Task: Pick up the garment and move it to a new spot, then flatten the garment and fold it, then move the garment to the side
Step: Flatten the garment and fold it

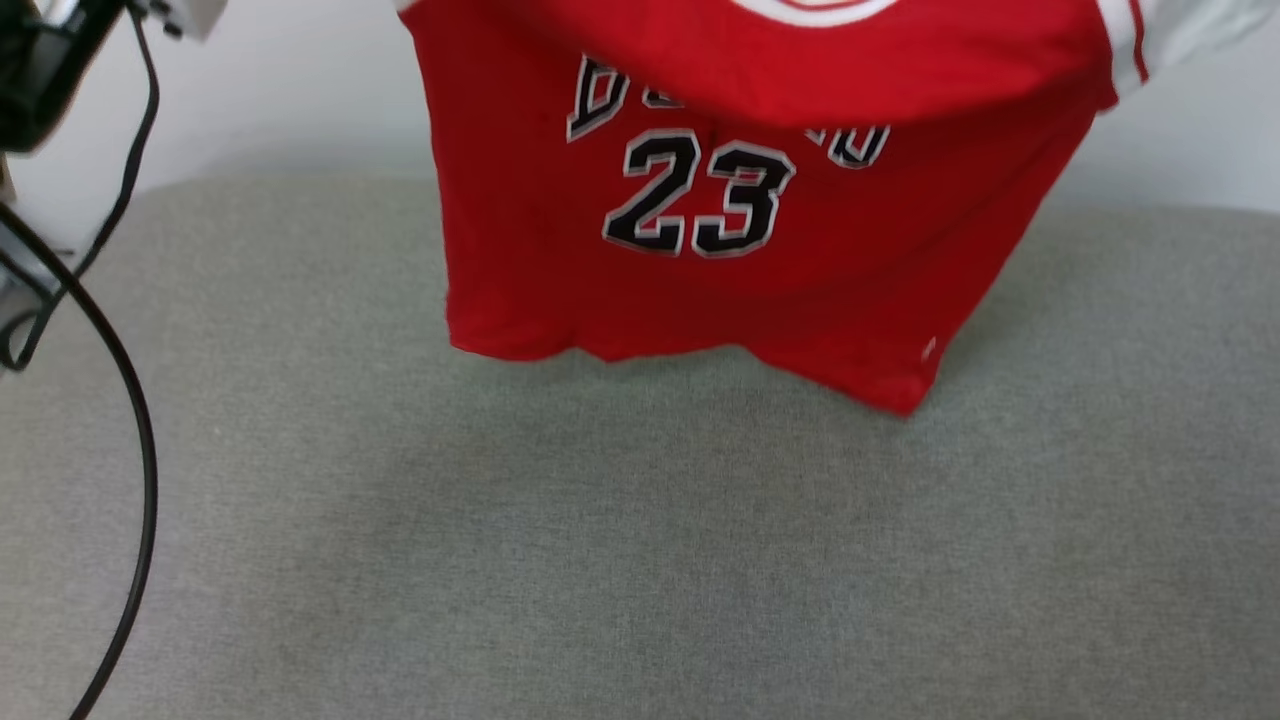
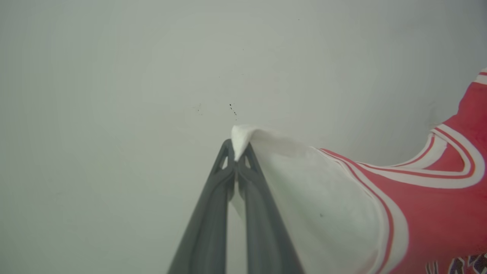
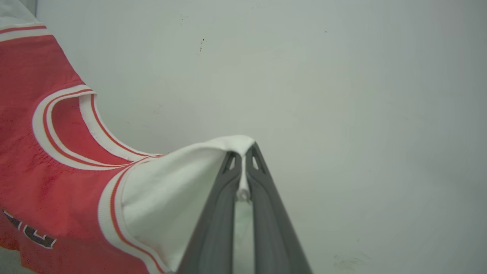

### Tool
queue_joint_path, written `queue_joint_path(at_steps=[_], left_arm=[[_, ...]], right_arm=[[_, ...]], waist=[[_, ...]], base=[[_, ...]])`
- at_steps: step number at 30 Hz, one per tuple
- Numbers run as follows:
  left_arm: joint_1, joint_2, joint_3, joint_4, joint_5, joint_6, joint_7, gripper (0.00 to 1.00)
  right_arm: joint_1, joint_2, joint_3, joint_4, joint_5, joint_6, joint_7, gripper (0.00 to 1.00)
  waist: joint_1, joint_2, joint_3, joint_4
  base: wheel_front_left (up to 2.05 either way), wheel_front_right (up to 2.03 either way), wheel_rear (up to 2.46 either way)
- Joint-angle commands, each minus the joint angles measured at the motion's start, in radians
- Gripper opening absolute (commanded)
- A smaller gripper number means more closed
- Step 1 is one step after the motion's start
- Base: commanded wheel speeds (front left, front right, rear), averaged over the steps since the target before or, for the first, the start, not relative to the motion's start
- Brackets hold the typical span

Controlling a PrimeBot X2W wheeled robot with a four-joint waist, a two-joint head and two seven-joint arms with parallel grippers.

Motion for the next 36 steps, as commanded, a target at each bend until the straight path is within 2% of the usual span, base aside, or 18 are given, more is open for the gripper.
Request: queue_joint_path(at_steps=[1,11,22,28,36], left_arm=[[-0.026,-0.014,0.007,0.016,0.000,-0.003,-0.005,0.00],[-0.240,-0.123,0.040,0.169,0.024,-0.011,-0.037,0.00],[-0.509,-0.212,0.095,0.388,0.067,-0.005,-0.152,0.00],[-0.576,-0.236,0.106,0.483,0.075,-0.019,-0.210,0.00],[-0.528,-0.260,0.097,0.549,0.060,-0.040,-0.243,0.00]], right_arm=[[-0.043,0.015,-0.001,0.017,-0.011,-0.002,0.000,0.00],[-0.399,0.100,0.052,0.240,-0.089,-0.002,-0.043,0.00],[-0.809,0.210,0.125,0.561,-0.177,-0.002,-0.192,0.00],[-0.927,0.255,0.157,0.700,-0.192,-0.002,-0.261,0.00],[-0.916,0.285,0.241,0.789,-0.148,-0.002,-0.329,0.00]], waist=[[0.0000,0.0000,0.047,-0.005],[0.0000,0.0000,0.267,-0.022],[0.0000,0.0000,0.436,-0.036],[0.0000,0.0000,0.487,-0.031],[0.0000,0.0000,0.525,-0.026]], base=[[0.00,0.00,0.00],[0.00,0.00,0.00],[0.00,0.00,0.00],[0.00,0.00,0.00],[0.00,0.00,0.00]])
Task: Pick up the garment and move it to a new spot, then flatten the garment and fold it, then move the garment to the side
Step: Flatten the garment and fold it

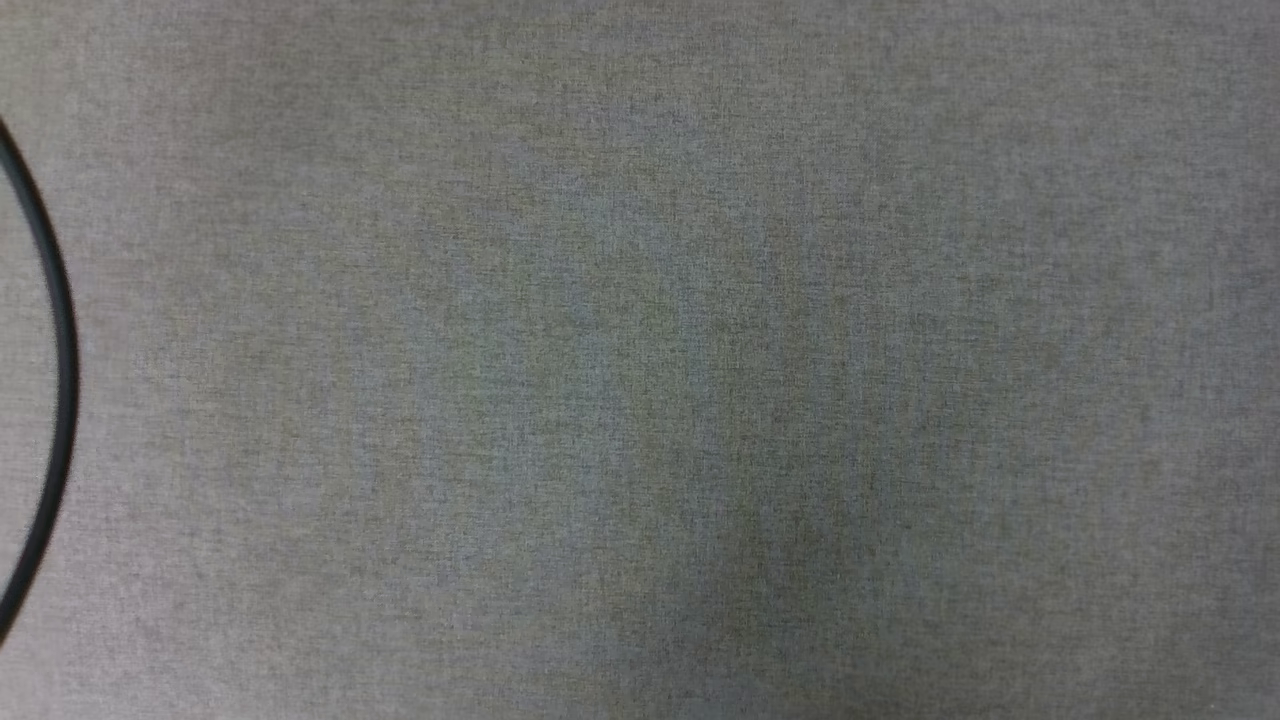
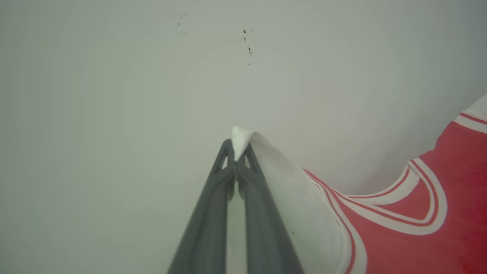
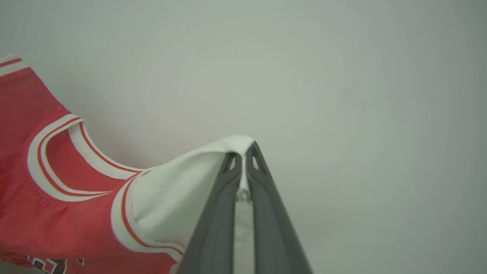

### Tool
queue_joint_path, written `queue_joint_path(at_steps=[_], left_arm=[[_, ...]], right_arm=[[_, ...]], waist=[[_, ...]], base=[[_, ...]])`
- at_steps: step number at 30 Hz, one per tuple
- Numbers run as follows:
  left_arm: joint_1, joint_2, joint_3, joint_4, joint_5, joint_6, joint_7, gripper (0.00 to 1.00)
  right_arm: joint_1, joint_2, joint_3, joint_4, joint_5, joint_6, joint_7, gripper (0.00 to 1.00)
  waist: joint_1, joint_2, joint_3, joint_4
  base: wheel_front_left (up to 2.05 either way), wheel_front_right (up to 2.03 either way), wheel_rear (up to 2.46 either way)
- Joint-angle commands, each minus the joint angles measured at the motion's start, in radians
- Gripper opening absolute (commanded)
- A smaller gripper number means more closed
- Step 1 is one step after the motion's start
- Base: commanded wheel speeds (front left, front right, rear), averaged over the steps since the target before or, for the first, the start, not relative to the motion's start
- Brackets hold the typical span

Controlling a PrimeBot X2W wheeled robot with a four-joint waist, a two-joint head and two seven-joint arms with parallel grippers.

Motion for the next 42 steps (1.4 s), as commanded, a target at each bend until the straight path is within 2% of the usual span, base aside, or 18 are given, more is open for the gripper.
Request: queue_joint_path(at_steps=[1,11,19,25,30,35,42], left_arm=[[0.023,-0.001,0.001,0.008,-0.006,-0.003,-0.009,0.00],[0.265,-0.001,0.013,-0.006,-0.025,-0.015,-0.039,0.00],[0.577,0.039,0.081,-0.154,-0.015,0.008,-0.040,0.00],[0.870,0.075,0.141,-0.294,-0.028,0.048,-0.040,0.00],[1.127,0.108,0.180,-0.413,-0.054,0.100,-0.040,0.00],[1.355,0.127,0.208,-0.503,-0.090,0.147,-0.040,0.00],[1.593,0.141,0.230,-0.546,-0.137,0.197,-0.040,0.00]], right_arm=[[0.022,0.010,0.012,0.007,0.012,-0.002,-0.011,0.00],[0.228,-0.001,0.160,0.016,0.124,-0.002,-0.105,0.00],[0.459,-0.058,0.285,-0.097,0.215,-0.002,-0.143,0.00],[0.683,-0.113,0.332,-0.220,0.279,-0.002,-0.147,0.00],[0.879,-0.163,0.346,-0.318,0.291,-0.002,-0.127,0.00],[1.083,-0.197,0.316,-0.377,0.308,-0.002,-0.107,0.00],[1.322,-0.212,0.249,-0.414,0.316,-0.002,-0.085,0.00]], waist=[[-0.0003,0.0000,0.001,0.000],[-0.0003,0.0000,-0.065,-0.011],[-0.0003,0.0000,-0.169,-0.006],[-0.0003,0.0000,-0.264,-0.006],[-0.0003,0.0000,-0.340,-0.010],[-0.0003,0.0000,-0.409,-0.014],[-0.0003,0.0000,-0.476,-0.023]], base=[[0.00,0.00,0.00],[0.00,0.00,0.00],[0.00,0.00,0.00],[0.00,0.00,0.00],[0.00,0.00,0.00],[0.00,0.00,0.00],[0.00,0.00,0.00]])
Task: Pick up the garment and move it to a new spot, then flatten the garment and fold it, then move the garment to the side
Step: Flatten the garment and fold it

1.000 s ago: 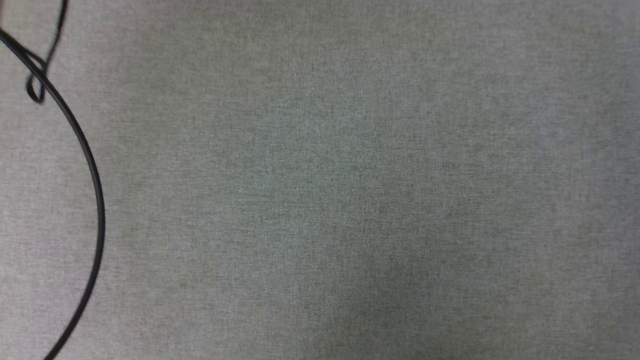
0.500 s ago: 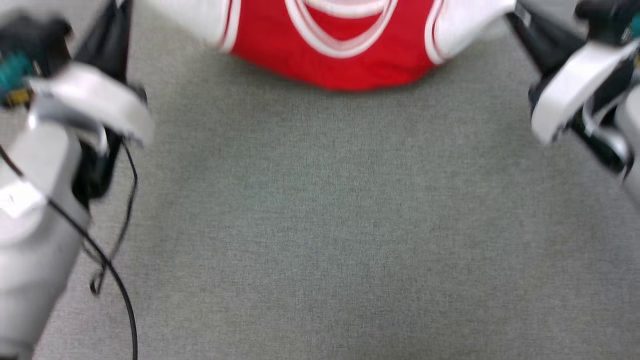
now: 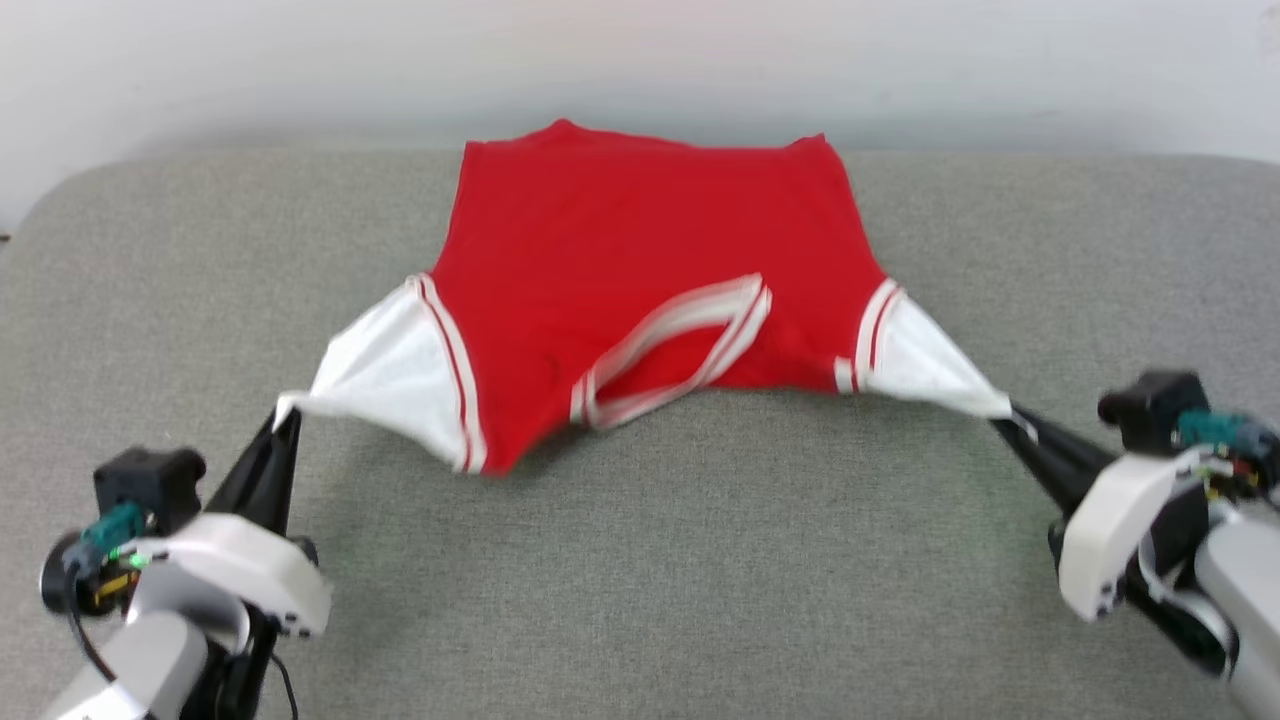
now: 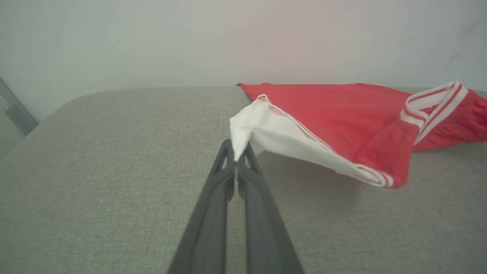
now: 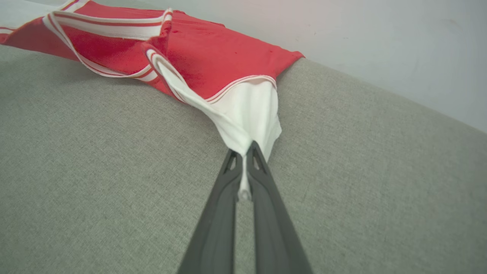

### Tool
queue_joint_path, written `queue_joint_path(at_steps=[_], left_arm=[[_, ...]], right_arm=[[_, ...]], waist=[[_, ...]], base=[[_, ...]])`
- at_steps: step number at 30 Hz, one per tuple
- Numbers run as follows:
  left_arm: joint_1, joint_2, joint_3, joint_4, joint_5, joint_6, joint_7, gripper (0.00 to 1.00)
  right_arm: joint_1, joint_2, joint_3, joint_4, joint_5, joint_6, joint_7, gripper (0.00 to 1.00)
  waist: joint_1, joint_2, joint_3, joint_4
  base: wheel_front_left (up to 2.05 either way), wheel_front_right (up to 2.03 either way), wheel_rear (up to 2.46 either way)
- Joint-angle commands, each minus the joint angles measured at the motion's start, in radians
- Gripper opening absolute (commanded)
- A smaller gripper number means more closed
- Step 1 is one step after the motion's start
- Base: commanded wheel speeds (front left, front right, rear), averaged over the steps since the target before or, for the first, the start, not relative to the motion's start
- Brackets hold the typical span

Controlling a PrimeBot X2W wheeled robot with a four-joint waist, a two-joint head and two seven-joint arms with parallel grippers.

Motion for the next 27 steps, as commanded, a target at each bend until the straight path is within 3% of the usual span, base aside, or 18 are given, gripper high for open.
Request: queue_joint_path(at_steps=[1,20,27], left_arm=[[0.045,-0.001,0.016,-0.013,-0.017,0.011,-0.007,0.00],[0.449,0.014,0.069,-0.028,-0.094,0.072,-0.006,0.00],[0.518,-0.019,0.084,-0.036,-0.098,0.075,-0.006,0.00]], right_arm=[[0.051,0.000,-0.014,-0.007,0.004,-0.002,0.002,0.00],[0.604,0.047,-0.248,-0.051,-0.075,-0.002,0.036,0.00],[0.742,0.075,-0.314,-0.088,-0.113,-0.002,0.085,0.00]], waist=[[0.0003,0.0000,-0.027,-0.005],[0.0003,0.0000,-0.161,-0.007],[0.0003,0.0000,-0.166,0.002]], base=[[0.00,0.00,0.00],[0.00,0.00,0.00],[0.00,0.00,0.00]])
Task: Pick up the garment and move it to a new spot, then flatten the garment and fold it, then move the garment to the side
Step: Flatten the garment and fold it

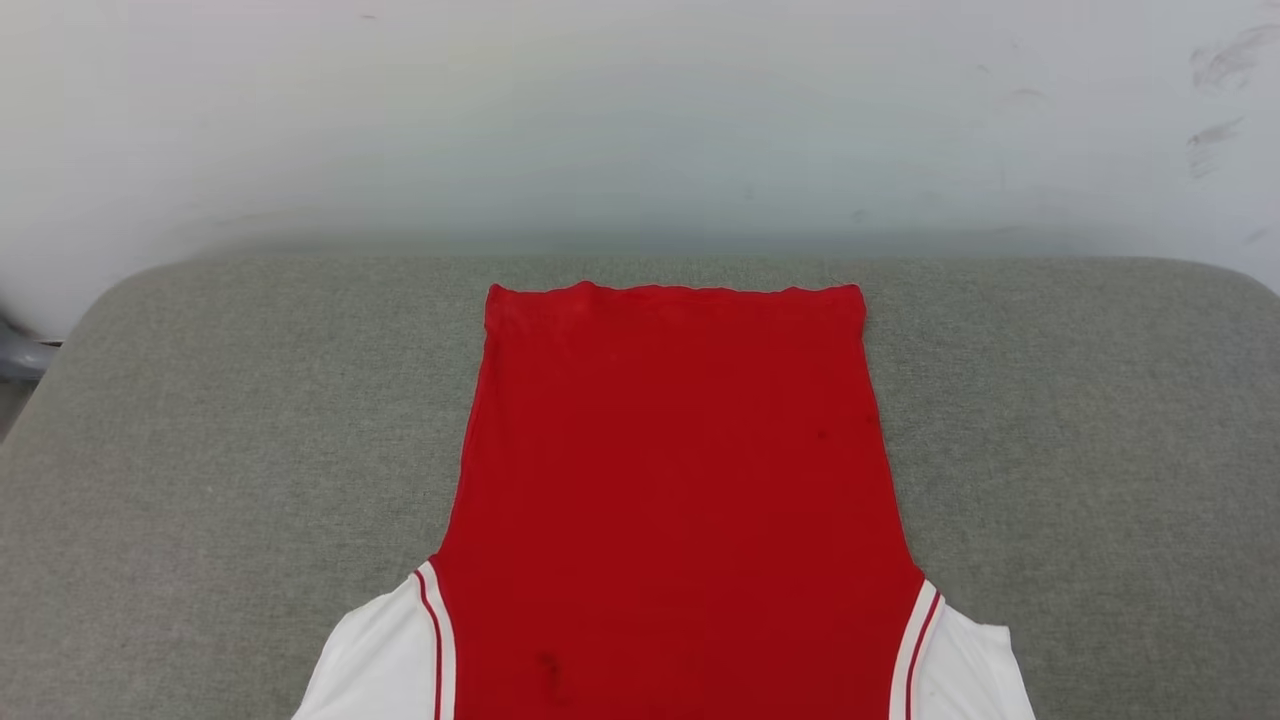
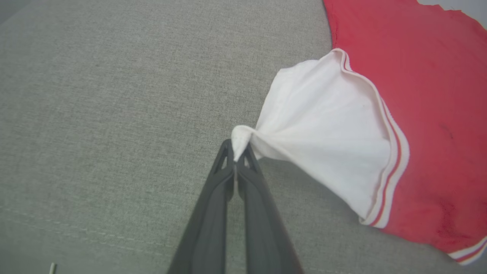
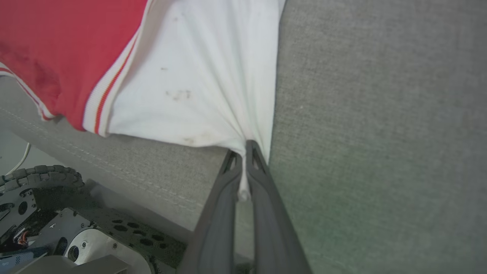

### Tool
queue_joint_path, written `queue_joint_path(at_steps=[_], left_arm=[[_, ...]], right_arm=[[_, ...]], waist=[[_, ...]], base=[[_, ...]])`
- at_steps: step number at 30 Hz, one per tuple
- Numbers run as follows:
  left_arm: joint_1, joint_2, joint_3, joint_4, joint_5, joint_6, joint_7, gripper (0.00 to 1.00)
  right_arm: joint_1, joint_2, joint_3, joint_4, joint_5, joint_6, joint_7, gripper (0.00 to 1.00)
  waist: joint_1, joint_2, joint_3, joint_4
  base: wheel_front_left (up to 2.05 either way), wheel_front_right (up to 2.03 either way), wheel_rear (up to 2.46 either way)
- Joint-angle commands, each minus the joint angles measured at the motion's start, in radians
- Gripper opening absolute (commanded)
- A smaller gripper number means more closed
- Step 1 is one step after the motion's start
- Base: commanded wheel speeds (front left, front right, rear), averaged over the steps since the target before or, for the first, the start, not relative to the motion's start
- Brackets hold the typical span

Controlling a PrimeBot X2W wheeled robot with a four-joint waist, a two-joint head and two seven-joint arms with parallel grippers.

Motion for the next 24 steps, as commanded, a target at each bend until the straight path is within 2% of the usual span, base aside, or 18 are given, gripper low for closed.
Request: queue_joint_path(at_steps=[1,5,7,8,12,16,21,24], left_arm=[[0.012,-0.003,0.006,0.002,0.005,0.005,-0.005,0.00],[0.002,-0.021,0.012,0.009,0.020,-0.002,-0.005,0.00],[-0.016,-0.034,0.017,0.007,0.036,-0.010,-0.005,0.00],[-0.020,-0.041,0.018,0.005,0.040,-0.013,-0.005,0.00],[-0.039,-0.062,0.037,-0.007,0.071,-0.028,-0.005,0.00],[-0.041,-0.082,0.058,-0.026,0.100,-0.036,-0.005,0.00],[-0.060,-0.109,0.077,-0.058,0.143,-0.048,-0.005,0.00],[-0.088,-0.127,0.084,-0.074,0.172,-0.055,-0.005,0.00]], right_arm=[[0.022,0.002,-0.006,0.002,-0.007,-0.002,0.011,0.00],[0.045,0.031,-0.077,-0.015,-0.020,-0.002,0.013,0.00],[0.045,0.050,-0.127,-0.027,-0.023,-0.002,0.005,0.25],[0.044,0.058,-0.145,-0.037,-0.028,-0.002,0.005,1.00],[0.027,0.079,-0.228,-0.103,-0.043,-0.002,0.013,1.00],[-0.013,0.064,-0.332,-0.208,-0.076,-0.002,0.035,1.00],[-0.114,0.044,-0.475,-0.365,-0.107,-0.002,0.113,1.00],[-0.202,0.030,-0.524,-0.426,-0.123,-0.001,0.177,1.00]], waist=[[0.0001,-0.0001,0.000,0.002],[0.0001,-0.0001,-0.002,0.011],[0.0001,-0.0001,-0.003,0.019],[0.0001,-0.0001,-0.004,0.021],[0.0001,-0.0001,-0.004,0.031],[0.0001,-0.0001,0.001,0.039],[0.0001,-0.0001,0.045,0.062],[0.0001,-0.0001,0.096,0.084]], base=[[0.00,0.00,0.00],[0.00,0.00,0.00],[0.00,0.00,0.00],[0.00,0.00,0.00],[0.00,0.00,0.00],[0.00,0.00,0.00],[0.00,0.00,0.00],[0.00,0.00,0.00]])
